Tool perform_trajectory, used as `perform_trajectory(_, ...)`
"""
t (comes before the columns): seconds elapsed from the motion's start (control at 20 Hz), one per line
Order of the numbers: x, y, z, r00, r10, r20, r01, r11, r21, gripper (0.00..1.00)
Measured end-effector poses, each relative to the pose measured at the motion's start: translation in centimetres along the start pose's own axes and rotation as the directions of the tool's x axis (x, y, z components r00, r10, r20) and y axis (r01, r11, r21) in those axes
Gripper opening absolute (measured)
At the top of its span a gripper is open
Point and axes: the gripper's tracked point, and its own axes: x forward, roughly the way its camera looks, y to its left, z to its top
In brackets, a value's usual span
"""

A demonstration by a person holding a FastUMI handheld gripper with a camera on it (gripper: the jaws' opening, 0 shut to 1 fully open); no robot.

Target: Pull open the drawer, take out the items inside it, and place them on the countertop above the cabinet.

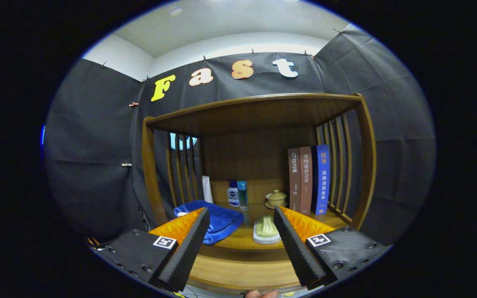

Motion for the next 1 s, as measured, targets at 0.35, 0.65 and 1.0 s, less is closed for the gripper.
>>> perform_trajectory(0.35, -8.2, -0.1, -5.5, 0.995, -0.096, 0.034, 0.097, 0.995, -0.019, 0.99)
perform_trajectory(0.65, -10.7, -0.4, -15.7, 0.988, -0.110, -0.104, 0.104, 0.993, -0.059, 0.99)
perform_trajectory(1.0, -7.5, -0.6, -21.9, 0.975, -0.118, -0.187, 0.107, 0.992, -0.071, 0.99)
